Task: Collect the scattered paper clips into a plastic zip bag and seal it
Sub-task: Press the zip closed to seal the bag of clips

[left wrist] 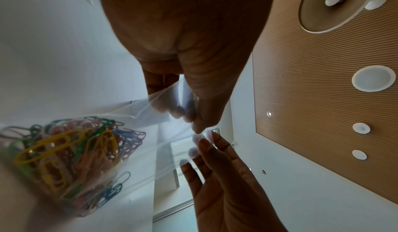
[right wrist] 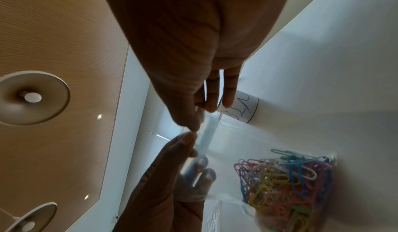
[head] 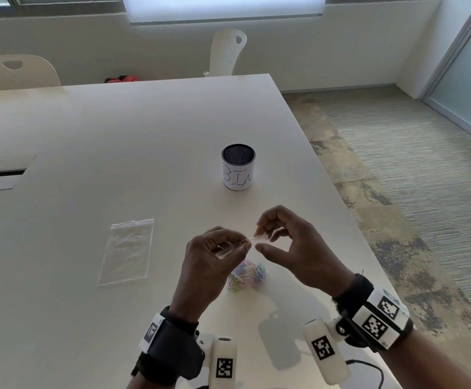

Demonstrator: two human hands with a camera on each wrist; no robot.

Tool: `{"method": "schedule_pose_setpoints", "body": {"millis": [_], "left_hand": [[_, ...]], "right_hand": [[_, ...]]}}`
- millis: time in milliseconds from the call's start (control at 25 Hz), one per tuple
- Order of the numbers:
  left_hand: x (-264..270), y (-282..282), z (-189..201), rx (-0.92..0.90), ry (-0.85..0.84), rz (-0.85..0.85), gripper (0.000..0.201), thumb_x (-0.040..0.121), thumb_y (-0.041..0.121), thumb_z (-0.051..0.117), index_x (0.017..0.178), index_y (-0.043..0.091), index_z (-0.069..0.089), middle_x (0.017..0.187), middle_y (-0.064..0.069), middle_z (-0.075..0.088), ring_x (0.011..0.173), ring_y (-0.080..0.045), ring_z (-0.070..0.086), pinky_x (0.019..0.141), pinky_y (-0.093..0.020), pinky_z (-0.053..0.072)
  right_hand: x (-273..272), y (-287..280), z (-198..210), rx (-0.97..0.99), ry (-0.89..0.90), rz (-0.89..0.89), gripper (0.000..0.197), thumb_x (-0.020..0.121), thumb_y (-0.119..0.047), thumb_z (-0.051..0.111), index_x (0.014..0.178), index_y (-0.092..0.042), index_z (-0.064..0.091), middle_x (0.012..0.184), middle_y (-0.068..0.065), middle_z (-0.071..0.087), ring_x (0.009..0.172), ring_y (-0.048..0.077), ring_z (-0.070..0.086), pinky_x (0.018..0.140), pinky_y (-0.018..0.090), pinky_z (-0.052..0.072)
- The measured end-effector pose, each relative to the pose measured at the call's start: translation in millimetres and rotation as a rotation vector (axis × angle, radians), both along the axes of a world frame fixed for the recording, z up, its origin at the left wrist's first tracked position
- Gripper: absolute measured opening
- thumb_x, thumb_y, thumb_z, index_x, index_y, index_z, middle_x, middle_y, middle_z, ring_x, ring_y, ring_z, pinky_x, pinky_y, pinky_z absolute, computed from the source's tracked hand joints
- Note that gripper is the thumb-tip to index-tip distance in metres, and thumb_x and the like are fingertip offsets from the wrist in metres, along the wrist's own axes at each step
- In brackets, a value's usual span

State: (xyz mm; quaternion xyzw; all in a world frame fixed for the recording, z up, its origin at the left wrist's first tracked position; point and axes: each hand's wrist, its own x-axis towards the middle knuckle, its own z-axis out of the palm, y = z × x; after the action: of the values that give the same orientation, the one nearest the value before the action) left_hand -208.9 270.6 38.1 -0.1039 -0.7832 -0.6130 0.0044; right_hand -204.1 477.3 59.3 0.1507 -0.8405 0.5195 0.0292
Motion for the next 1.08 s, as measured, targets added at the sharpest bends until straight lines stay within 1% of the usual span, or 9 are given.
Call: {"method": "schedule_pose_setpoints", "body": {"millis": [80, 240, 400, 520, 640, 760, 920, 1000, 1080], "left_hand": [[0.8, -0.6, -0.1, 0.014, -0.015, 0.000, 0.007, 0.089, 0.013, 0.082, 0.089, 0.020, 0.083, 0.088, 0.003, 0.079, 0.085, -0.014, 0.076, 0.079, -0.022, 0.059], [2.1, -1.6, -0.9, 0.013, -0.015, -0.013, 0.007, 0.089, 0.015, 0.082, 0.092, 0.022, 0.084, 0.091, 0.004, 0.079, 0.087, -0.016, 0.077, 0.082, -0.026, 0.061], [2.3, -4.6, -1.6, -0.014, 0.022, 0.006, 0.006, 0.091, 0.015, 0.080, 0.091, 0.021, 0.083, 0.091, 0.007, 0.078, 0.089, -0.013, 0.075, 0.083, -0.020, 0.057], [3.0, -4.8, -1.6, -0.048, 0.069, -0.021, 0.009, 0.094, 0.015, 0.077, 0.090, 0.022, 0.081, 0.092, 0.008, 0.076, 0.088, -0.016, 0.073, 0.080, -0.024, 0.056], [3.9, -3.0, -2.9, -0.070, 0.111, -0.016, 0.012, 0.093, 0.012, 0.077, 0.087, 0.022, 0.079, 0.091, 0.008, 0.075, 0.087, -0.019, 0.071, 0.077, -0.024, 0.054], [5.6, -1.3, -5.9, -0.069, 0.121, 0.021, 0.010, 0.091, 0.014, 0.081, 0.087, 0.024, 0.078, 0.091, 0.008, 0.077, 0.087, -0.019, 0.072, 0.079, -0.029, 0.056], [6.3, -11.4, -11.0, -0.069, 0.142, 0.081, 0.008, 0.085, 0.017, 0.086, 0.085, 0.023, 0.081, 0.086, 0.012, 0.078, 0.079, -0.014, 0.072, 0.074, -0.030, 0.058], [5.2, -15.4, -10.6, -0.079, 0.148, 0.070, 0.006, 0.083, 0.018, 0.087, 0.084, 0.022, 0.083, 0.083, 0.013, 0.077, 0.077, -0.013, 0.070, 0.072, -0.029, 0.056], [3.5, -16.6, -8.1, -0.092, 0.157, 0.052, 0.005, 0.083, 0.019, 0.087, 0.084, 0.022, 0.084, 0.083, 0.013, 0.077, 0.077, -0.012, 0.069, 0.071, -0.027, 0.054]], "right_hand": [[0.6, -1.8, -0.7, -0.009, 0.031, -0.029, 0.027, 0.087, -0.007, 0.080, 0.104, -0.017, 0.061, 0.089, -0.007, 0.074, 0.084, 0.018, 0.068, 0.081, 0.035, 0.057], [0.0, -3.3, -2.0, 0.010, 0.070, -0.108, 0.031, 0.083, -0.005, 0.082, 0.098, -0.018, 0.057, 0.077, -0.010, 0.074, 0.071, 0.011, 0.060, 0.071, 0.025, 0.052], [0.1, -2.6, -5.1, -0.001, 0.035, -0.049, 0.023, 0.088, -0.011, 0.081, 0.100, -0.018, 0.063, 0.087, -0.006, 0.074, 0.080, 0.016, 0.067, 0.080, 0.031, 0.057], [1.8, -3.0, -9.3, 0.039, 0.013, -0.064, 0.011, 0.090, -0.018, 0.081, 0.092, -0.020, 0.071, 0.088, -0.010, 0.073, 0.081, 0.013, 0.066, 0.080, 0.034, 0.057], [3.8, -5.1, -9.5, 0.018, 0.013, -0.081, 0.015, 0.089, -0.019, 0.082, 0.080, -0.023, 0.071, 0.082, -0.008, 0.072, 0.074, 0.009, 0.060, 0.075, 0.030, 0.053], [3.2, -3.0, -8.3, 0.010, 0.014, -0.101, 0.020, 0.087, -0.017, 0.084, 0.074, -0.022, 0.069, 0.080, -0.005, 0.072, 0.072, 0.007, 0.057, 0.072, 0.023, 0.046], [2.1, 0.6, -10.5, 0.054, -0.022, -0.134, 0.013, 0.089, -0.021, 0.081, 0.082, -0.021, 0.070, 0.086, -0.007, 0.074, 0.078, 0.012, 0.064, 0.076, 0.030, 0.054], [3.1, -2.9, -11.5, 0.076, -0.020, -0.054, 0.011, 0.089, -0.024, 0.081, 0.093, -0.024, 0.071, 0.094, -0.011, 0.073, 0.086, 0.013, 0.066, 0.080, 0.029, 0.055], [2.3, -9.6, -13.3, 0.061, -0.004, -0.008, 0.010, 0.090, -0.021, 0.080, 0.095, -0.025, 0.072, 0.095, -0.014, 0.072, 0.087, 0.012, 0.066, 0.080, 0.027, 0.053]]}}
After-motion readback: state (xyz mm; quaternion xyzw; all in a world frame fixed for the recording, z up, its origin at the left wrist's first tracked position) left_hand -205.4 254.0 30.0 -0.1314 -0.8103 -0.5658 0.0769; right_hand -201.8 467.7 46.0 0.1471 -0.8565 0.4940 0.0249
